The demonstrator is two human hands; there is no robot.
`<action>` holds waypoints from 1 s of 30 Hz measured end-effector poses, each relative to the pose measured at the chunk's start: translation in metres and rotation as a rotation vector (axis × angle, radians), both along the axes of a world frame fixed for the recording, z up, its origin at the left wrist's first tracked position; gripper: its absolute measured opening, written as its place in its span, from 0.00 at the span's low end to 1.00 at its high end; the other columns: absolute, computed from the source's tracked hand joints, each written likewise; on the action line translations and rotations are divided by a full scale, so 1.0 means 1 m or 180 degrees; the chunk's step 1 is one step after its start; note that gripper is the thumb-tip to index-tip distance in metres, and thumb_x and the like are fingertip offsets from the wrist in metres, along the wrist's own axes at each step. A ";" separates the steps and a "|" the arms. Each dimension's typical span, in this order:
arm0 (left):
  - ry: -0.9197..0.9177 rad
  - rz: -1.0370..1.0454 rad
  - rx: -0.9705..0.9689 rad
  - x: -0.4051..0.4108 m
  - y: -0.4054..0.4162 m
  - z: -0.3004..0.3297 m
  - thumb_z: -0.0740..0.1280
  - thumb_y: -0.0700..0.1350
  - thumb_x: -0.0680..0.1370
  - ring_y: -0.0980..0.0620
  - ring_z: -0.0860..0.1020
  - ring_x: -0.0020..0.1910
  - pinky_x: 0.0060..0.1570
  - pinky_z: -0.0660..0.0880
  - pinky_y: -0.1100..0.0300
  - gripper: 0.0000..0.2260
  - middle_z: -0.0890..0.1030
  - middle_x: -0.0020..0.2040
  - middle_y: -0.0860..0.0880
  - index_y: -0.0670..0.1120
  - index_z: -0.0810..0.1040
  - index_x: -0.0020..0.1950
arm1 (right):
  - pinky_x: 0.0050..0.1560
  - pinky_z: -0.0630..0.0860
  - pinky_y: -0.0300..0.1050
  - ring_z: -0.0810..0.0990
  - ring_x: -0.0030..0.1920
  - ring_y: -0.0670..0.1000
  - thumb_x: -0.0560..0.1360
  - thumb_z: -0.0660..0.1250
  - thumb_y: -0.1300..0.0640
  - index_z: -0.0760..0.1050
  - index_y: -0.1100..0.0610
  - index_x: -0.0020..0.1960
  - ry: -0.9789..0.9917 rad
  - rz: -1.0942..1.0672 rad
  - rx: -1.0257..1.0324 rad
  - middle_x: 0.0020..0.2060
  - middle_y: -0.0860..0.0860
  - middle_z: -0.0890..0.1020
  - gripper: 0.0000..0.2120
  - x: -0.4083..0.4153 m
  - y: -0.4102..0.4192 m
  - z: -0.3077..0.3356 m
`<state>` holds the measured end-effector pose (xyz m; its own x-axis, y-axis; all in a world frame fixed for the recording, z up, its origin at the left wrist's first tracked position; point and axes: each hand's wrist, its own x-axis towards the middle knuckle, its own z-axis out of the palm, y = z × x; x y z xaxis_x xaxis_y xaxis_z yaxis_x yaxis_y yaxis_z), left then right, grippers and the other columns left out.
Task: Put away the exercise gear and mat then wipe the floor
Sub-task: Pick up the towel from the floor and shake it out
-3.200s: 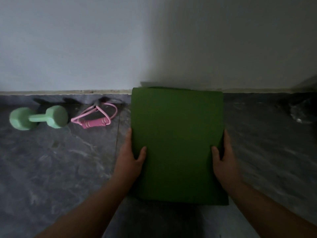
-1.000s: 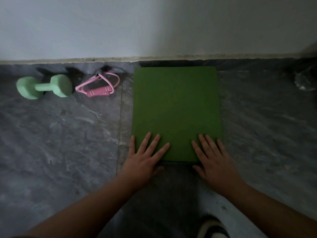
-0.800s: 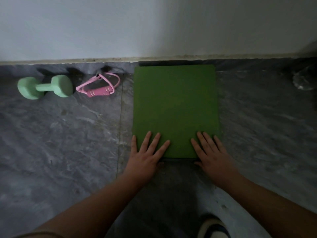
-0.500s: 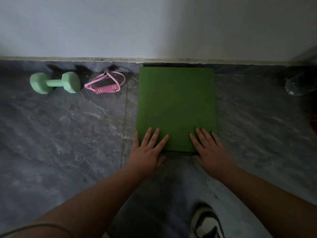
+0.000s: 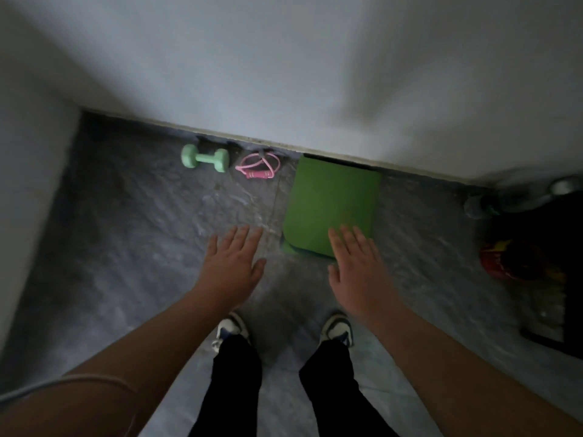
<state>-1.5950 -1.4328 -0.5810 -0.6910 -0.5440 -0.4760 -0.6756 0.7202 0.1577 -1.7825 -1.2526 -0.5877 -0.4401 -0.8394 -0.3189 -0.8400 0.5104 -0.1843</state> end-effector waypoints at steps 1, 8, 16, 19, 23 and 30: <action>-0.0013 0.0140 -0.0058 0.005 -0.002 0.038 0.42 0.63 0.76 0.44 0.57 0.78 0.74 0.51 0.39 0.33 0.61 0.78 0.47 0.52 0.55 0.79 | 0.72 0.63 0.61 0.65 0.74 0.61 0.75 0.56 0.51 0.61 0.57 0.77 -0.0006 0.0036 -0.0045 0.72 0.58 0.70 0.31 0.001 -0.006 0.034; 0.0280 0.0904 -0.0496 0.057 0.020 0.273 0.45 0.63 0.77 0.43 0.57 0.78 0.74 0.53 0.38 0.31 0.62 0.78 0.46 0.52 0.59 0.78 | 0.72 0.64 0.60 0.67 0.72 0.64 0.74 0.57 0.48 0.63 0.59 0.76 -0.0157 0.0674 -0.0674 0.71 0.61 0.70 0.32 0.020 -0.052 0.266; 0.0727 0.2291 -0.0946 0.175 0.081 0.448 0.42 0.66 0.77 0.47 0.48 0.79 0.77 0.50 0.45 0.32 0.54 0.80 0.49 0.56 0.50 0.80 | 0.77 0.54 0.57 0.54 0.79 0.56 0.81 0.52 0.42 0.55 0.53 0.79 -0.0357 0.2002 -0.1146 0.78 0.54 0.60 0.30 0.119 -0.067 0.454; 0.0768 0.2711 -0.1162 0.233 0.120 0.476 0.44 0.66 0.78 0.47 0.50 0.79 0.77 0.51 0.46 0.32 0.55 0.80 0.49 0.55 0.51 0.80 | 0.76 0.59 0.58 0.57 0.78 0.57 0.81 0.51 0.42 0.57 0.56 0.79 -0.0497 0.2358 -0.1212 0.77 0.56 0.62 0.30 0.176 -0.064 0.479; 0.0751 0.3404 -0.1257 0.310 0.190 0.487 0.43 0.67 0.77 0.48 0.50 0.79 0.77 0.52 0.46 0.32 0.55 0.80 0.50 0.55 0.52 0.80 | 0.74 0.62 0.60 0.60 0.77 0.59 0.81 0.53 0.43 0.58 0.56 0.79 -0.0706 0.2838 -0.1229 0.76 0.58 0.64 0.30 0.259 -0.043 0.493; 0.0555 0.4460 -0.1521 0.452 0.370 0.504 0.50 0.65 0.79 0.48 0.49 0.79 0.77 0.50 0.46 0.30 0.53 0.81 0.50 0.56 0.50 0.80 | 0.74 0.62 0.57 0.63 0.74 0.61 0.78 0.55 0.44 0.63 0.57 0.77 -0.0939 0.3781 -0.1336 0.73 0.60 0.69 0.31 0.426 0.055 0.506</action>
